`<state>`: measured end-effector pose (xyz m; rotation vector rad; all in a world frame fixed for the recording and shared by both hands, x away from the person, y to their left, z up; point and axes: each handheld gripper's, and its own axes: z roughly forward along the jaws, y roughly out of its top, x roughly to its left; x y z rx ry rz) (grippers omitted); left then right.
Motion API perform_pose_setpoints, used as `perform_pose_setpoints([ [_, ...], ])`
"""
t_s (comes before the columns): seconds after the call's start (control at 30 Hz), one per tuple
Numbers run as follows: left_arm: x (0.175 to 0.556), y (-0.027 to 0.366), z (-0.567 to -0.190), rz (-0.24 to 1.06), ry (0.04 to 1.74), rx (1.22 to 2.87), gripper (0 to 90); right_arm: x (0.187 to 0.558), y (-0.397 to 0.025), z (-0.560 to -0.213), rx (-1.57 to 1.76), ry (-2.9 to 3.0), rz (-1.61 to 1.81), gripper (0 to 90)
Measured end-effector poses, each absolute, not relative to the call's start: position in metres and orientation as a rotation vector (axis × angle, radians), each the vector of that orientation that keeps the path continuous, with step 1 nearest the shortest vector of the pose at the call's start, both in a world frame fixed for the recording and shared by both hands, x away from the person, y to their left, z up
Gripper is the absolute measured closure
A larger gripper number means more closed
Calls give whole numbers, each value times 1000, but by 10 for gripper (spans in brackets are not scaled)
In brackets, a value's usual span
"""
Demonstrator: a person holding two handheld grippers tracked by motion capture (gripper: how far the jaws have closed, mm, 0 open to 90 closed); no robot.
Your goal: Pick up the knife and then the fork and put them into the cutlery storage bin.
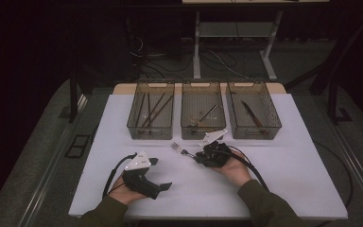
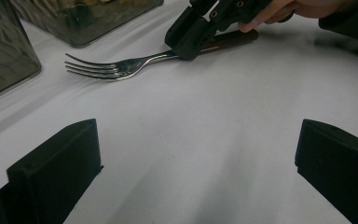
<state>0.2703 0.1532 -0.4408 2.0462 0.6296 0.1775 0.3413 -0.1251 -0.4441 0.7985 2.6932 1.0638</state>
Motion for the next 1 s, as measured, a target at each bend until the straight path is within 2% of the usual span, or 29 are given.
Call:
perform_pose_setpoints([
  [1.0,270,153,-441,173,627,2041,0,343,-156,-416,796,2725,1142,778],
])
